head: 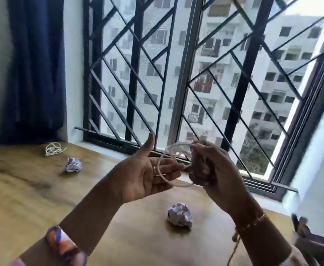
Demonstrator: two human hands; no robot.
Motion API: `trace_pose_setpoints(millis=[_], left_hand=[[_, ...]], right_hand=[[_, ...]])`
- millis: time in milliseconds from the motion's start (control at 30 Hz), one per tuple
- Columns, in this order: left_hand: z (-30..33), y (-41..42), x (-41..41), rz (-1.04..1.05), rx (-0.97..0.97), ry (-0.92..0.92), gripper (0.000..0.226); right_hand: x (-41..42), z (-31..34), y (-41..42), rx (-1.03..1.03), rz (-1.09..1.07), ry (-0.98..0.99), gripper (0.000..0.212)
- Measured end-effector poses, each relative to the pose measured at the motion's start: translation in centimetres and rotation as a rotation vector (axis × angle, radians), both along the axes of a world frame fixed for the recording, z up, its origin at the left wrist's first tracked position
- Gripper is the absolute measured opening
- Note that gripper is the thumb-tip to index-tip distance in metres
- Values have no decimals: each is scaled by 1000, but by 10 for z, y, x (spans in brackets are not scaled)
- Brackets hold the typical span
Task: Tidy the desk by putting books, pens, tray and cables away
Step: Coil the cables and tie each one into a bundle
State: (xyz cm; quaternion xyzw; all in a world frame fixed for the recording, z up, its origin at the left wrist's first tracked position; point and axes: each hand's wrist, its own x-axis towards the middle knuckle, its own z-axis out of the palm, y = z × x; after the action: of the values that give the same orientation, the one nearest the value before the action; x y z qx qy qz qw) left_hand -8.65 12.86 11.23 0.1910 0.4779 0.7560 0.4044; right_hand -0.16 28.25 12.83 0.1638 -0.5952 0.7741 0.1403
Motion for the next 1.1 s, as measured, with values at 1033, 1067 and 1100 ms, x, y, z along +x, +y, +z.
trace_pose_setpoints(millis=[1033,1067,1100], left_hand=[[-133,-45,-16,-501,-1041,712,34],[-138,-46,-19,-478,-999,694,33],[-142,-46,-21,-441,-943,658,30]], right_hand=[[-28,-143,-41,851,-159,-764,5],[-28,-142,-44,770,-211,-740,5],[-28,-140,-48,696,-249,-717,6]])
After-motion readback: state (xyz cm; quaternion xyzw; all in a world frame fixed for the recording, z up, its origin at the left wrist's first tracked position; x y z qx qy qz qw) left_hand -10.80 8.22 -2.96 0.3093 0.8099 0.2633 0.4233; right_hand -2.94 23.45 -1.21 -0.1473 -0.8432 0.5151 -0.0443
